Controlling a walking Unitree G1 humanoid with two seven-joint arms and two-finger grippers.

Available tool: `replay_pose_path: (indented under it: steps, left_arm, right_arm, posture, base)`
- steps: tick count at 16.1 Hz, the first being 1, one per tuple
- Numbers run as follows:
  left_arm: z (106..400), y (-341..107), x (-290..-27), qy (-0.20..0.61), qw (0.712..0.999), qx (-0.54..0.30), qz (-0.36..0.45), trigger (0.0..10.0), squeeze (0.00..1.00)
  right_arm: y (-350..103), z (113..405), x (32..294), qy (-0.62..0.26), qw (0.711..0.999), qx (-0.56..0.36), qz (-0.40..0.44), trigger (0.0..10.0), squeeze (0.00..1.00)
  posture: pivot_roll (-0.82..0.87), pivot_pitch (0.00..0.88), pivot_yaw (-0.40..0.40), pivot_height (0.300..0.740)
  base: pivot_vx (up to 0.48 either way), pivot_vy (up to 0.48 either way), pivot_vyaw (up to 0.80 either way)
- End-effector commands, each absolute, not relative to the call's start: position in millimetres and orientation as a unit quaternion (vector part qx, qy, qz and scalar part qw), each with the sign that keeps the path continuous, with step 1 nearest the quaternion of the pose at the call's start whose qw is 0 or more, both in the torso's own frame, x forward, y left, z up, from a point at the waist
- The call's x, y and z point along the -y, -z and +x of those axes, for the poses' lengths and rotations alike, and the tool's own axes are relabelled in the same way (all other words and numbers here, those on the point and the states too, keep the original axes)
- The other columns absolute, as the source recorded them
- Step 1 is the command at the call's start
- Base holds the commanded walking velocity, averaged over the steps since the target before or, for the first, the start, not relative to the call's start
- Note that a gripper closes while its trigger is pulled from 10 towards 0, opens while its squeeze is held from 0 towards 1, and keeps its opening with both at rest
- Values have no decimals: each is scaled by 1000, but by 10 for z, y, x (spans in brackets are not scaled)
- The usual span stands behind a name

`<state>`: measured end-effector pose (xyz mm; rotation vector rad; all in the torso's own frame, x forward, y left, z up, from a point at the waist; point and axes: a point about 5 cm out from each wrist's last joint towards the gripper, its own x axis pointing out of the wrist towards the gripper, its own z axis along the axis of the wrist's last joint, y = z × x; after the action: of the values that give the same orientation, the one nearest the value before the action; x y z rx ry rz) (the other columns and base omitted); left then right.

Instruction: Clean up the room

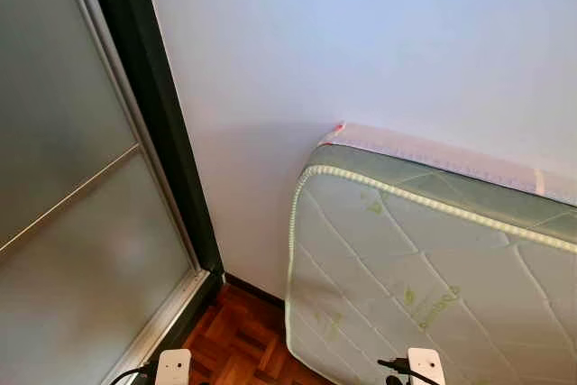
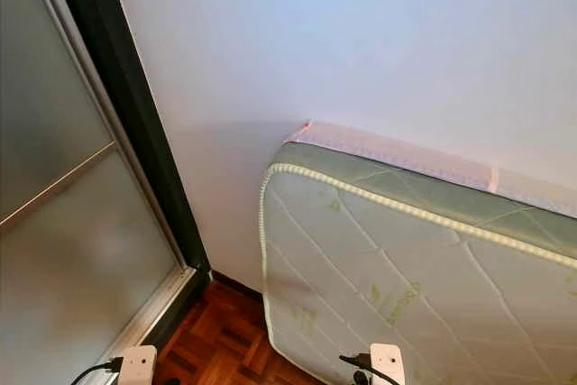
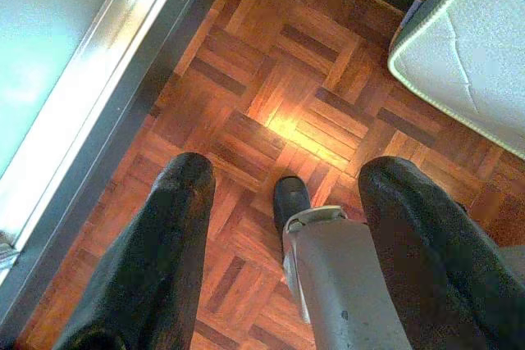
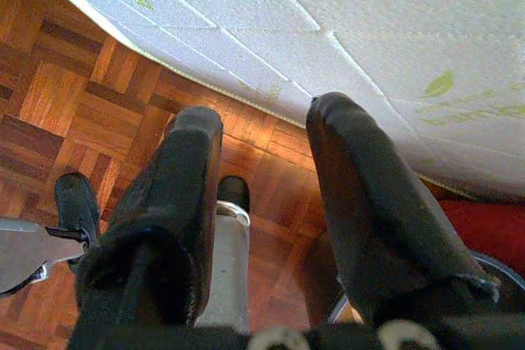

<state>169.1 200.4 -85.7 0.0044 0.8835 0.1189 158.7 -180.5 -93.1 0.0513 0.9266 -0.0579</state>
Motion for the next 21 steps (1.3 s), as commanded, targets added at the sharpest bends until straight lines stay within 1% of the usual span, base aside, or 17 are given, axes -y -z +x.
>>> replay_pose_path:
  steps: [1,8,12,18,20,21]
  left_arm:
    - [1673,868,-2014,-60,899,-434,6,10000,0]
    - [1686,856,-2032,-59,901,-430,12,10000,0]
    - [1712,837,-2032,-57,907,-417,23,10000,0]
    - [1715,834,-2031,-58,908,-414,19,10000,0]
    - [1803,766,-2083,-66,921,-383,22,10000,0]
    - [1937,679,-2104,-68,935,-349,17,10000,0]
  right_arm:
    - [933,1581,1824,33,893,-449,28,10000,0]
    - [933,1581,1818,33,893,-449,28,10000,0]
    - [926,1588,1820,35,896,-442,30,10000,0]
    - [916,1599,1821,36,900,-433,35,10000,0]
    - [851,1655,1823,58,922,-376,69,10000,0]
    - [818,1681,1817,58,931,-350,85,10000,0]
  posture:
    - [-6,0,-25,740]
    - [-5,0,-22,740]
    - [-3,0,-23,740]
    - [-3,0,-23,740]
    - [-1,0,-22,740]
    - [-4,0,-22,740]
  base:
    - [0,0,0]
    - [0,0,0]
    - [0,0,0]
    - [0,0,0]
    - [0,0,0]
    - [0,0,0]
